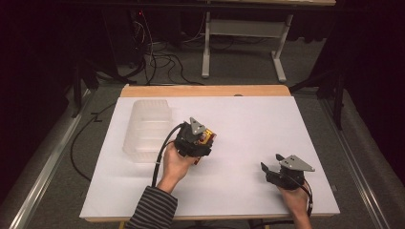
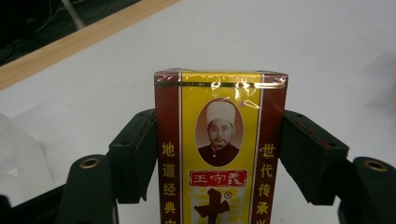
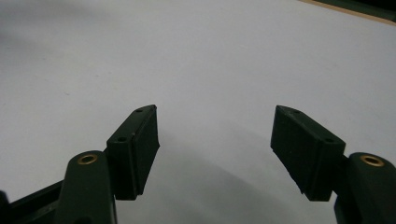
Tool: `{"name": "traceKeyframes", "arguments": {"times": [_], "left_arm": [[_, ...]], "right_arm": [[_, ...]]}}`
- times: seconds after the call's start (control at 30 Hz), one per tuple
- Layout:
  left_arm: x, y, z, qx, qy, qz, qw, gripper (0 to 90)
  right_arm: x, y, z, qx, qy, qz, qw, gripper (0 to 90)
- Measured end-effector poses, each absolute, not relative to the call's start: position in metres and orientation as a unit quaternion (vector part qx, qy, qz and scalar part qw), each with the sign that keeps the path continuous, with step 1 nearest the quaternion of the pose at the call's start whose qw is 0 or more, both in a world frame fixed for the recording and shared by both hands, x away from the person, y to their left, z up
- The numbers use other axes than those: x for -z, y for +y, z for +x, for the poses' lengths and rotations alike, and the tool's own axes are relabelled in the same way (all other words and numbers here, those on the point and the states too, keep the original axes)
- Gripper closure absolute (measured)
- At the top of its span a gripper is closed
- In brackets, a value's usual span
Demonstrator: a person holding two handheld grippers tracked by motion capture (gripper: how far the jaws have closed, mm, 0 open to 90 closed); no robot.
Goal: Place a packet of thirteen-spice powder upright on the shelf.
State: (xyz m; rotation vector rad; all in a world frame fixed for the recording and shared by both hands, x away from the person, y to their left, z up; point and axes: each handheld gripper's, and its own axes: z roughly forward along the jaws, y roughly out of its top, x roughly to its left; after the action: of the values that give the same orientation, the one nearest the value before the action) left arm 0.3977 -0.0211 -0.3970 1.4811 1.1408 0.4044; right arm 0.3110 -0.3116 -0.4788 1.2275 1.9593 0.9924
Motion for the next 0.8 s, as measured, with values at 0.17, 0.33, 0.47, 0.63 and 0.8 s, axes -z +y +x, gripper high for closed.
{"name": "traceKeyframes", "arguments": {"times": [0.17, 0.33, 0.47, 0.63, 0.8], "left_arm": [[0.39, -0.009, 0.4, -0.182, 0.495, 0.622, 0.579, 32.6], [0.382, 0.002, 0.403, -0.192, 0.505, 0.603, 0.587, 32.6], [0.379, 0.008, 0.407, -0.202, 0.507, 0.589, 0.595, 32.6], [0.377, 0.016, 0.408, -0.209, 0.513, 0.575, 0.602, 32.6], [0.375, 0.027, 0.41, -0.223, 0.518, 0.562, 0.605, 32.6]], "right_arm": [[0.479, -0.312, 0.31, -0.376, 0.742, 0.459, 0.312, 32.2], [0.479, -0.311, 0.31, -0.377, 0.744, 0.457, 0.309, 32.1], [0.479, -0.31, 0.31, -0.373, 0.744, 0.457, 0.314, 32.0], [0.479, -0.31, 0.311, -0.372, 0.744, 0.458, 0.314, 31.9], [0.479, -0.31, 0.311, -0.372, 0.743, 0.459, 0.313, 31.8]]}}
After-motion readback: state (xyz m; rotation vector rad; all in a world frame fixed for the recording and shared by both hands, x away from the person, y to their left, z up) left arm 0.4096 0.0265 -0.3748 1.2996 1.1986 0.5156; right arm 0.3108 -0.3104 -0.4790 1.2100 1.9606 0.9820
